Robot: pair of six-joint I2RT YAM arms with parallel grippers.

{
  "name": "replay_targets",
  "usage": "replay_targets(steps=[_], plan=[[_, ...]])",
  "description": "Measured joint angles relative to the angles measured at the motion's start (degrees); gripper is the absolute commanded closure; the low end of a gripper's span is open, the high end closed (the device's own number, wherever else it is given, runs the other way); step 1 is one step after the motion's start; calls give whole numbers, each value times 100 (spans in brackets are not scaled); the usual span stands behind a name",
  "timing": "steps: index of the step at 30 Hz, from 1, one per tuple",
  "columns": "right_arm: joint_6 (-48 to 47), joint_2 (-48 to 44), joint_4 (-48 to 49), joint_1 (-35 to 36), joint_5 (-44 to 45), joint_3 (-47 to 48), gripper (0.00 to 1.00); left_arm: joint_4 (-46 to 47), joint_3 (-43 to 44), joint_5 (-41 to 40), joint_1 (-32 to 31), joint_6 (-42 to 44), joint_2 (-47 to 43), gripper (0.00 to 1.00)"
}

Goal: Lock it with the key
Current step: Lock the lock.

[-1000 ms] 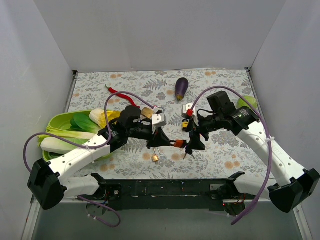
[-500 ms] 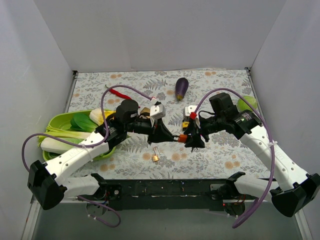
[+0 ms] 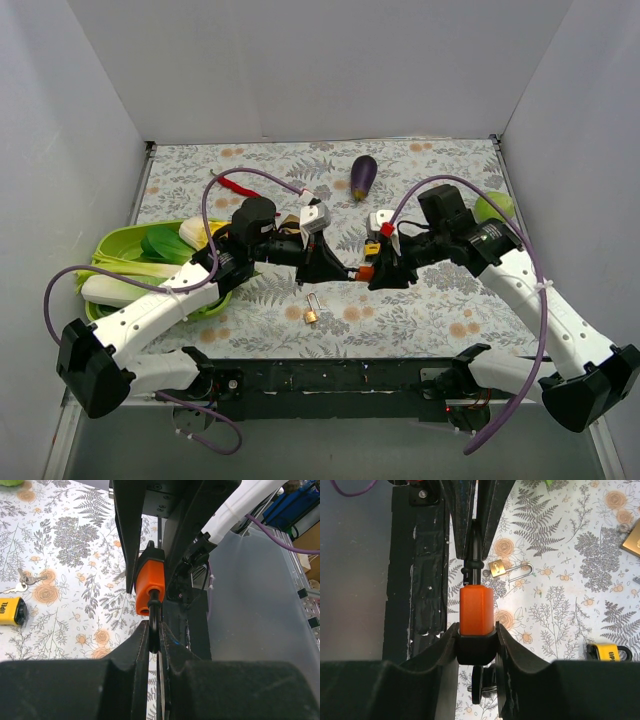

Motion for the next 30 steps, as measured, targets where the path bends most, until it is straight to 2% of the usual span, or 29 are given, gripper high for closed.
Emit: replay_targets(steps=[19,30], plan=[[304,326,-538,2,-365,166,99,398,-157,28,-109,-68,35,100],[1113,-39,-37,35,0,-7,99,837,-247,-76,-107,-341,28,100]])
